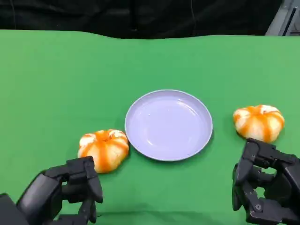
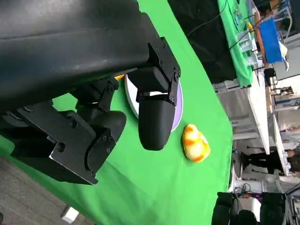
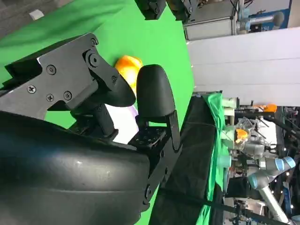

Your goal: Grasp the bread from the table and place it into the plate.

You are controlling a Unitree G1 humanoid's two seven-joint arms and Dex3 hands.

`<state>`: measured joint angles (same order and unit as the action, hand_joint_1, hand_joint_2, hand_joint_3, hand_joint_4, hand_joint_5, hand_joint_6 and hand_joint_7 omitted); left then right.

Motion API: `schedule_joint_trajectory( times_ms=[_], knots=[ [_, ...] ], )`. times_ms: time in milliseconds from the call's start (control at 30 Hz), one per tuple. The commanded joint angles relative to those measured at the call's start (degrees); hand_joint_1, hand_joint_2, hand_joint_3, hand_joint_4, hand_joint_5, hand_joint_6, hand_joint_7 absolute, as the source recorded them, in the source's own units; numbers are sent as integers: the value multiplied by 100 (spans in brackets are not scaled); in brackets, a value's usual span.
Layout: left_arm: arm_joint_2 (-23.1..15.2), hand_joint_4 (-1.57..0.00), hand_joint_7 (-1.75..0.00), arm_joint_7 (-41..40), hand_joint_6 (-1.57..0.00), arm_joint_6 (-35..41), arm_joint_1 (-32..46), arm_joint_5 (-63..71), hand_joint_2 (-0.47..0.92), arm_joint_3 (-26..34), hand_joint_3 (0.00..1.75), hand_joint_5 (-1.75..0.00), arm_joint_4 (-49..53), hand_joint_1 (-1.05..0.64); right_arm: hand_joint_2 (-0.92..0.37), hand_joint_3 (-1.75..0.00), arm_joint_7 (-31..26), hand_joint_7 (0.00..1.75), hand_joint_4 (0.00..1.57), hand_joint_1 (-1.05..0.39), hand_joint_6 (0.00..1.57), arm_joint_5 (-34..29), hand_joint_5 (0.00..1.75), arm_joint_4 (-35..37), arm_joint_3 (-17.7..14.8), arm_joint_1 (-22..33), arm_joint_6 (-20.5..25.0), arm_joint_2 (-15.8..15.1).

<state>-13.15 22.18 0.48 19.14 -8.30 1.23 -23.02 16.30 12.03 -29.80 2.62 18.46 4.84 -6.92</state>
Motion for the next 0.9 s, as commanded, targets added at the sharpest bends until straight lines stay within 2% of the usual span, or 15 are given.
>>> schedule_joint_trajectory(
  times_ms=[33,300,333,367,400,433,500,633,800,900],
  knots=[
    [-37,-82,-160,-135,-74,-118,17,153,45,26,140,-175,-22,5,-57,-122,-6,169,90,-3,71,54,175,-58,-75,-4,-27,-69],
    [-29,-82,-155,-181,-76,-170,9,235,46,31,137,-175,-5,5,-58,-122,-3,169,89,-4,70,49,175,-60,-73,-12,-18,-78],
    [12,-82,-155,-291,-76,-460,-51,364,46,78,136,-175,122,5,-58,-122,-18,169,89,-4,70,-4,175,-21,-60,-31,-84,-65],
    [-188,-76,-122,-635,-72,-730,-203,1217,56,43,108,-143,165,1,-57,-122,-15,170,89,-3,71,-18,175,36,-46,-55,-139,-44],
    [-375,-48,-82,-928,-57,-918,-358,2030,70,-11,76,-101,169,-27,-57,-124,-15,170,90,-3,71,-25,175,80,-37,-73,-170,-28],
    [-494,-36,-38,-1130,-53,-1035,-461,2605,83,-52,45,-54,169,-50,-56,-126,-14,170,90,-2,71,-26,175,108,-33,-84,-187,-17],
    [-703,-25,-11,-1347,-49,-974,-673,3590,90,-184,29,-22,64,-68,-55,-128,-11,170,90,-2,72,-56,175,146,-36,-108,-216,-28],
    [-886,-16,-2,-1696,-47,-854,-1012,5021,92,-435,25,-10,61,-85,-55,-127,-18,169,89,-1,71,-48,175,162,-59,-140,-160,-46],
    [-1017,-12,0,-1484,-44,-355,-1423,6480,92,-815,26,-6,129,-91,-55,-127,-24,168,89,0,72,-39,175,207,-69,-145,-222,-25],
    [-986,-10,0,-1294,-42,-92,-1701,6877,92,-1025,27,-5,364,-91,-55,-127,-43,168,88,0,72,-95,175,234,-68,-143,-305,-29]
  ],
)
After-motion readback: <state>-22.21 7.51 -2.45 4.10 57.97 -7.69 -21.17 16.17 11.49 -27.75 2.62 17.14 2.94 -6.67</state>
